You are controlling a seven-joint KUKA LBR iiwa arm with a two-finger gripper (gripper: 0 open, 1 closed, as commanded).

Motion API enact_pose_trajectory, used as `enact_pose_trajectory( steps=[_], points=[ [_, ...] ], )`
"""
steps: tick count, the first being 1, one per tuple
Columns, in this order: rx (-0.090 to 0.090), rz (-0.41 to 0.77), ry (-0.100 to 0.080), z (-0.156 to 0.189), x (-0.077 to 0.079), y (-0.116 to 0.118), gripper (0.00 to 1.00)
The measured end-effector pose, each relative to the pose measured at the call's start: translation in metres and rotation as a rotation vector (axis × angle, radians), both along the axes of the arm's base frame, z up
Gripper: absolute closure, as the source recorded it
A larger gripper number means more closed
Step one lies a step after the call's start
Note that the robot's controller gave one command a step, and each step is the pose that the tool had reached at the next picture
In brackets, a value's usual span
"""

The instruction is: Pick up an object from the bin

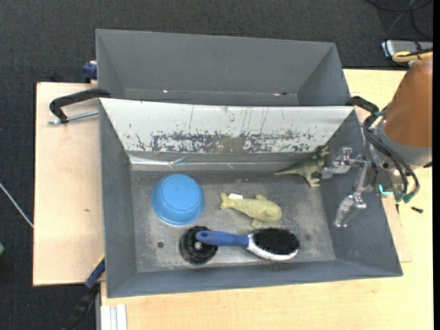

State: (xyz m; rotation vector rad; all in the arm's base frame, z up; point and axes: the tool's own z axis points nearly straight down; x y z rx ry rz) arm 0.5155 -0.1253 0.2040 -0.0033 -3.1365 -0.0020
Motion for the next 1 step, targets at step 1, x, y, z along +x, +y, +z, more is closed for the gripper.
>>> enact_pose_trajectory(
  steps=[1],
  points=[
    [0.000, -0.387, -0.011, -0.1322, 0.0276, 0.0951, 0.00]
  ],
)
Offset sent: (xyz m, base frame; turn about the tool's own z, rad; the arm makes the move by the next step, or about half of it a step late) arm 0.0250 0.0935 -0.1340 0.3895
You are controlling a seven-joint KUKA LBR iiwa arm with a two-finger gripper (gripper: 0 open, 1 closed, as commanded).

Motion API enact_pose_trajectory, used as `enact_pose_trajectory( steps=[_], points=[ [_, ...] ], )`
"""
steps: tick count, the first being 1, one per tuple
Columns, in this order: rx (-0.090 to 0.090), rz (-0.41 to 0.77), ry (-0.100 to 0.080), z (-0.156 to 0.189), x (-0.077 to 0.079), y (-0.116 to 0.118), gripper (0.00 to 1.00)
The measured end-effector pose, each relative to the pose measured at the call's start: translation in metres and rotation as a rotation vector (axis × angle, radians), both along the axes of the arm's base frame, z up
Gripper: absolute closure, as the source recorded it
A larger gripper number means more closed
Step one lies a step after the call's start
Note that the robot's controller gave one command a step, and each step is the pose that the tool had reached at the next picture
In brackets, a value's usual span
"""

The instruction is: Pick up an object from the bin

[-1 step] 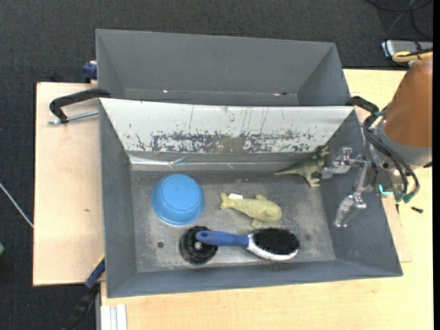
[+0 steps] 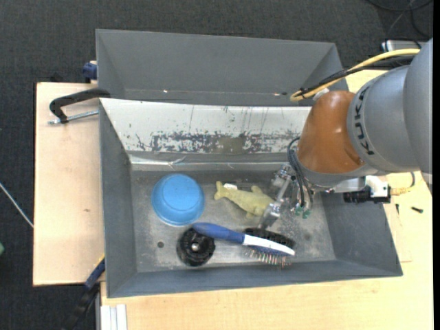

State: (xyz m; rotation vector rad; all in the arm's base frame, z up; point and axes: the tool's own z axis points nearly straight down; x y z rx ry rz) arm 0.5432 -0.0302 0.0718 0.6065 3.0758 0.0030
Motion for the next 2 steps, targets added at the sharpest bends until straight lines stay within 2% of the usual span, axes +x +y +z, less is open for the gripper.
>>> enact_pose_trajectory(
  steps=[1, 2],
  points=[
    [0.002, -0.218, 0.001, 0.029, -0.002, 0.043, 0.00],
    [0.002, -0.226, 0.002, 0.041, 0.001, 0.052, 0.00]
  ],
)
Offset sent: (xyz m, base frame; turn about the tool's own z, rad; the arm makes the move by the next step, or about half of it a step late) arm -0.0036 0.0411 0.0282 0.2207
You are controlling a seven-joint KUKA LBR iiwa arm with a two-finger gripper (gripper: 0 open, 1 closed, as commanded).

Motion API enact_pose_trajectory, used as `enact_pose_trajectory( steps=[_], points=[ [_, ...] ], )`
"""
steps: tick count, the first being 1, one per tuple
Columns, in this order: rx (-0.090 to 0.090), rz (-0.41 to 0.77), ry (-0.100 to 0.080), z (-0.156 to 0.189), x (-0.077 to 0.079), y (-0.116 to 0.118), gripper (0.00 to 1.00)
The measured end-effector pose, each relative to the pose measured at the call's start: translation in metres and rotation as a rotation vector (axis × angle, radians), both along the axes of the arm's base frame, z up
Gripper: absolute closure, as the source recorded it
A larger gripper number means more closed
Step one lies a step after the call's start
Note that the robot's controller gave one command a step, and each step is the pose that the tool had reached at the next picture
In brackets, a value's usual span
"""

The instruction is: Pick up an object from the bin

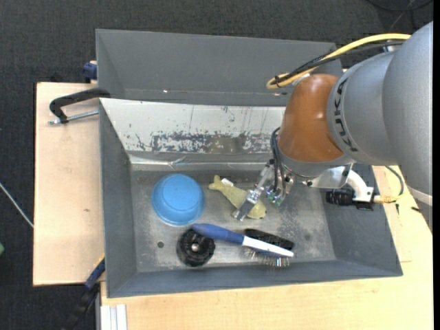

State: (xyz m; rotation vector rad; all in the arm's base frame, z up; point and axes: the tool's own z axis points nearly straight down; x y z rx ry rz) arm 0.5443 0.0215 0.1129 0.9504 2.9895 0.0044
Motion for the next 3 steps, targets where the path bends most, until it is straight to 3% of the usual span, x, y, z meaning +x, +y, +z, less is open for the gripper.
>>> enact_pose_trajectory(
  steps=[1, 2, 3],
  points=[
    [0.002, -0.173, 0.003, -0.0404, 0.0017, -0.0073, 0.00],
    [0.001, -0.171, 0.003, -0.0388, 0.0028, -0.0063, 0.00],
    [0.000, -0.171, -0.004, -0.0364, 0.0051, -0.0069, 1.00]
  ],
)
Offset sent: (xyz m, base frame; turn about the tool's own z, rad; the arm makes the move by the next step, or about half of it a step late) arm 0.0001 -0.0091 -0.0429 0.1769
